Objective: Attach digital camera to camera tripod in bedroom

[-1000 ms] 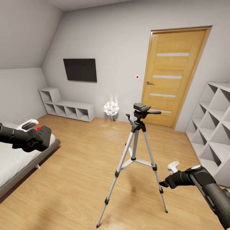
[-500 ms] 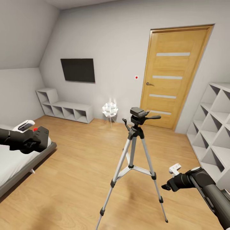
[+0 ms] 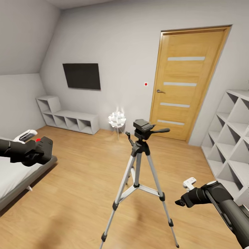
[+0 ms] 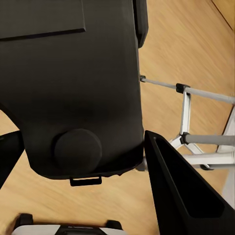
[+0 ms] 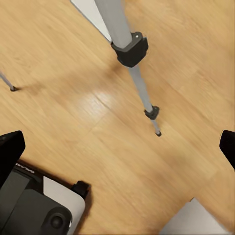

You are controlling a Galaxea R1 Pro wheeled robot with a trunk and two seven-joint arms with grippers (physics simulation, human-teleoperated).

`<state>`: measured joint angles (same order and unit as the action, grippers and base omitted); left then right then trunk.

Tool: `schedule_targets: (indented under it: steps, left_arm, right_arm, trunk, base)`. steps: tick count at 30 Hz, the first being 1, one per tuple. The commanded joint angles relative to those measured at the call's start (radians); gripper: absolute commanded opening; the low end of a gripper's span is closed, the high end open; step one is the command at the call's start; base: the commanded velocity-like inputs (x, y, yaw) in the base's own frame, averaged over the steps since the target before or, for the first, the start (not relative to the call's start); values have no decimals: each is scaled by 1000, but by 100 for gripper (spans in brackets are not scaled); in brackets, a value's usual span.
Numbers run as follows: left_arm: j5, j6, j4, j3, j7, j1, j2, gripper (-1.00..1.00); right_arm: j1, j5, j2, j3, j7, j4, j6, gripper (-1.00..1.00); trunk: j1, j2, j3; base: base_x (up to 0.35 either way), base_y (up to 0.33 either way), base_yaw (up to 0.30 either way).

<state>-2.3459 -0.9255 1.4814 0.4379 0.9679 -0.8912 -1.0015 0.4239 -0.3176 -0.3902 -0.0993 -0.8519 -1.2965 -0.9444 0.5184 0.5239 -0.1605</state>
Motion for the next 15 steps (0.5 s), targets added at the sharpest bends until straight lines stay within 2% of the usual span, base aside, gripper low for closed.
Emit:
schedule_targets:
  steps: [1, 8, 15]
  left_arm:
    - [-10, -1, 0, 2, 8, -3, -1, -100]
    - [-7, -2, 0, -14, 9, -3, -2, -100]
    - [-7, -4, 0, -29, 8, -2, -2, -100]
  right_arm:
    - [1, -11, -1, -1, -9, -1, -2, 100]
    - [1, -11, 0, -2, -9, -1, -3, 100]
    - [1, -12, 0, -1, -9, -1, -5, 100]
  trunk:
    - [1, 2, -2]
    - [1, 2, -2]
    - [1, 2, -2]
  base:
    - [12, -267, 0]
    - [7, -243, 65]
    - [1, -60, 169]
